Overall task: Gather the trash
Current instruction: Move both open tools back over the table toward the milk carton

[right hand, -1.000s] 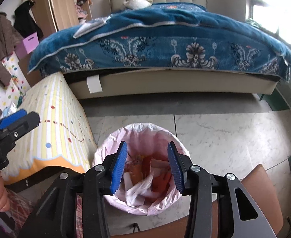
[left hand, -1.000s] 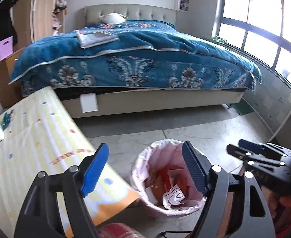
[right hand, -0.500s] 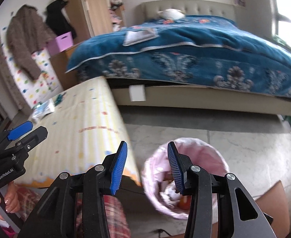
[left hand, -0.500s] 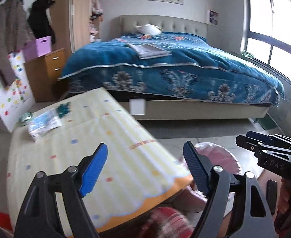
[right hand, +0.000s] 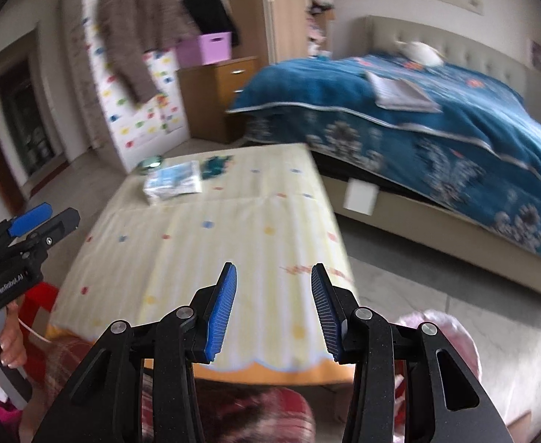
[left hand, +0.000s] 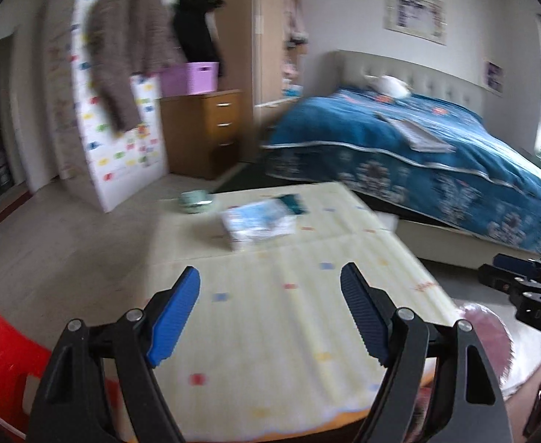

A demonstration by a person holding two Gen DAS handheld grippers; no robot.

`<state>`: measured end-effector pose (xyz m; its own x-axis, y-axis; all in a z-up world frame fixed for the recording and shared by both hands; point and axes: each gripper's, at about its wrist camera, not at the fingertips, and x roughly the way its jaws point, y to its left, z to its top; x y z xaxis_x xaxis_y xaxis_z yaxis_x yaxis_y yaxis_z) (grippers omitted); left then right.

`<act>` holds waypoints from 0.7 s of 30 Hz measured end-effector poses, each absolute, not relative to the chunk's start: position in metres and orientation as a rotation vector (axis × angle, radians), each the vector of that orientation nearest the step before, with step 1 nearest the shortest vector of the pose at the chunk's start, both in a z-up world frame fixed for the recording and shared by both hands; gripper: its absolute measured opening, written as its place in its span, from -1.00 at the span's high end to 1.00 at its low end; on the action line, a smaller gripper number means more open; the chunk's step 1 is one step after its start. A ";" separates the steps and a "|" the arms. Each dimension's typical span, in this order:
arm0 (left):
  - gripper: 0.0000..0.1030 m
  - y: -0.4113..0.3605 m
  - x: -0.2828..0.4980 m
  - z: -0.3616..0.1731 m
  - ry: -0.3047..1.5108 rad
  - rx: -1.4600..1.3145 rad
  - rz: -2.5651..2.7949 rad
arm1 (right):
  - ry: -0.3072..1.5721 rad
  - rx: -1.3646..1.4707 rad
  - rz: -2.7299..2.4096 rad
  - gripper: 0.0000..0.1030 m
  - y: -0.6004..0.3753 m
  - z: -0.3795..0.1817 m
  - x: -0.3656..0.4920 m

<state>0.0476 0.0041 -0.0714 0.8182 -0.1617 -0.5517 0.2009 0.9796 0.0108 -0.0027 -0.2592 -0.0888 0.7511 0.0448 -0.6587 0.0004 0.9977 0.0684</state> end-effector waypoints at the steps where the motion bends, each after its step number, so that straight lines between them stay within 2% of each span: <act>1: -0.49 0.014 0.049 -0.071 0.583 0.063 -0.170 | 0.725 0.048 0.058 0.15 -0.243 -0.087 0.008; 11: -0.51 0.110 0.064 -0.083 0.618 0.015 0.034 | 0.745 -0.022 0.185 0.15 -0.158 -0.086 0.053; 21: -0.51 0.145 0.081 -0.080 0.618 0.004 0.090 | 0.776 -0.036 0.223 0.15 -0.122 -0.096 0.086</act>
<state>0.0814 0.1448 -0.0797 0.8112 0.0858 -0.5785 -0.0837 0.9960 0.0304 0.0857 -0.1224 -0.0961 0.6916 0.1862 -0.6978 -0.2126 0.9759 0.0498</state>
